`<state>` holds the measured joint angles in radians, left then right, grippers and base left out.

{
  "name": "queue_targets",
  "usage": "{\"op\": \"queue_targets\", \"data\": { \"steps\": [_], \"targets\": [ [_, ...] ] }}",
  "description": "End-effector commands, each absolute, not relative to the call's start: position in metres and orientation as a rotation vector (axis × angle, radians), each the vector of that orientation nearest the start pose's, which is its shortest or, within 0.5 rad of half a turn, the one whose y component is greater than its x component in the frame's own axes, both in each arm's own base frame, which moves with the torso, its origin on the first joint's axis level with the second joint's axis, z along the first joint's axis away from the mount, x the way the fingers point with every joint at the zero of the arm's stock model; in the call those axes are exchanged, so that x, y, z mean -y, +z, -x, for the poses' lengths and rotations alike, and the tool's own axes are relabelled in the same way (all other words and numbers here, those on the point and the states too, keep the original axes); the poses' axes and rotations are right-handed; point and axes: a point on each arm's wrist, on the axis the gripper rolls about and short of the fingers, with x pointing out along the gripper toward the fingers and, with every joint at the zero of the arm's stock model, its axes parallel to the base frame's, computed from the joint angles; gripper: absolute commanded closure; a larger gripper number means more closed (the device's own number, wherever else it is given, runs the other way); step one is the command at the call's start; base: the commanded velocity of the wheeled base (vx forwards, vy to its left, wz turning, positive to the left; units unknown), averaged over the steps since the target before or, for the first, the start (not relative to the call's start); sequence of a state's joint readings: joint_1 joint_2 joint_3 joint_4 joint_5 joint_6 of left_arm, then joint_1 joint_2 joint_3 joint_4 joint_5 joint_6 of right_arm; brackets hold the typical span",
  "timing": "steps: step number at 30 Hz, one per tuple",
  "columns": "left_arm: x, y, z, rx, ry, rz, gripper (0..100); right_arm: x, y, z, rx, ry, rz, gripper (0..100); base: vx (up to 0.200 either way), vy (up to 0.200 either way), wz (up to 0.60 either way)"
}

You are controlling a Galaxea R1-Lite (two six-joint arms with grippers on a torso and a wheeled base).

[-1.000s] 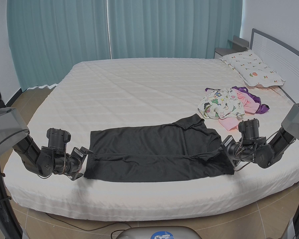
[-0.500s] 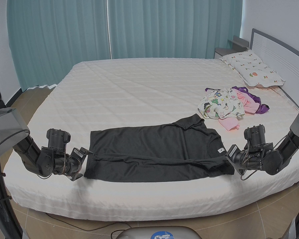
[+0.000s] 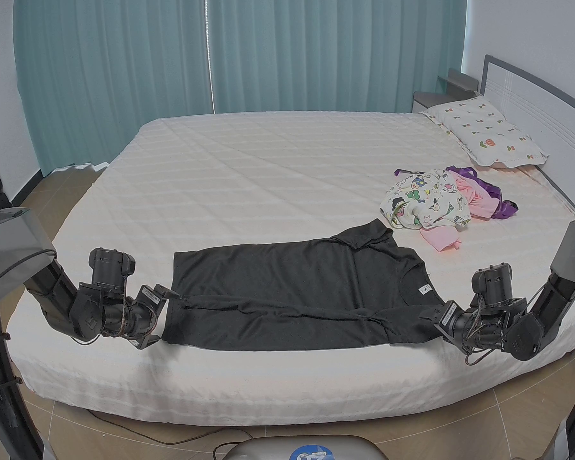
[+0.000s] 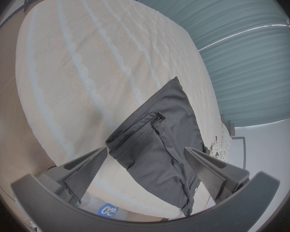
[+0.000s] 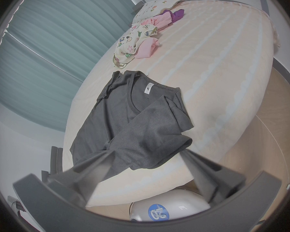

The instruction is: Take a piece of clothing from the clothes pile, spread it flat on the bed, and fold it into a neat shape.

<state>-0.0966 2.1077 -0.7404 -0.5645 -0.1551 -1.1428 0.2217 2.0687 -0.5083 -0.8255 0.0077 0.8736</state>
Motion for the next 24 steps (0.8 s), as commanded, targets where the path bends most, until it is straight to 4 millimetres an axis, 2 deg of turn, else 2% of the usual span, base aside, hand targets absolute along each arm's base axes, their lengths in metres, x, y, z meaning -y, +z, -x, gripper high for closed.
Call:
{"op": "queue_targets", "data": {
  "steps": [1, 7, 10, 13, 18, 22, 24],
  "targets": [
    [0.036, 0.030, -0.331, -0.849, 0.243, 1.097, 0, -0.058, 0.022, -0.290, -0.757, -0.132, -0.762, 0, 0.000, 0.000, 0.00],
    [0.037, 0.037, -0.329, -0.837, 0.227, 1.098, 0, -0.046, 0.031, -0.295, -0.700, -0.138, -0.798, 0, 0.000, 0.000, 0.00],
    [0.037, 0.040, -0.328, -0.829, 0.221, 1.101, 0, -0.047, 0.035, -0.296, -0.648, -0.108, -0.816, 0, 0.000, 0.000, 0.00],
    [0.035, 0.039, -0.328, -0.828, 0.226, 1.103, 0, -0.050, 0.030, -0.292, -0.641, -0.091, -0.814, 0, 0.000, 0.000, 0.00],
    [0.035, 0.044, -0.326, -0.819, 0.219, 1.105, 0, -0.050, 0.027, -0.286, -0.610, -0.069, -0.821, 0, 0.200, 0.000, 0.00],
    [0.037, 0.046, -0.323, -0.824, 0.213, 1.097, 0, -0.038, 0.023, -0.279, -0.581, -0.052, -0.840, 0, 0.200, 0.000, 0.00],
    [0.037, 0.046, -0.323, -0.824, 0.213, 1.097, 0, -0.033, 0.022, -0.278, -0.582, -0.048, -0.849, 0, 0.000, 0.000, 0.00]
  ]
}}
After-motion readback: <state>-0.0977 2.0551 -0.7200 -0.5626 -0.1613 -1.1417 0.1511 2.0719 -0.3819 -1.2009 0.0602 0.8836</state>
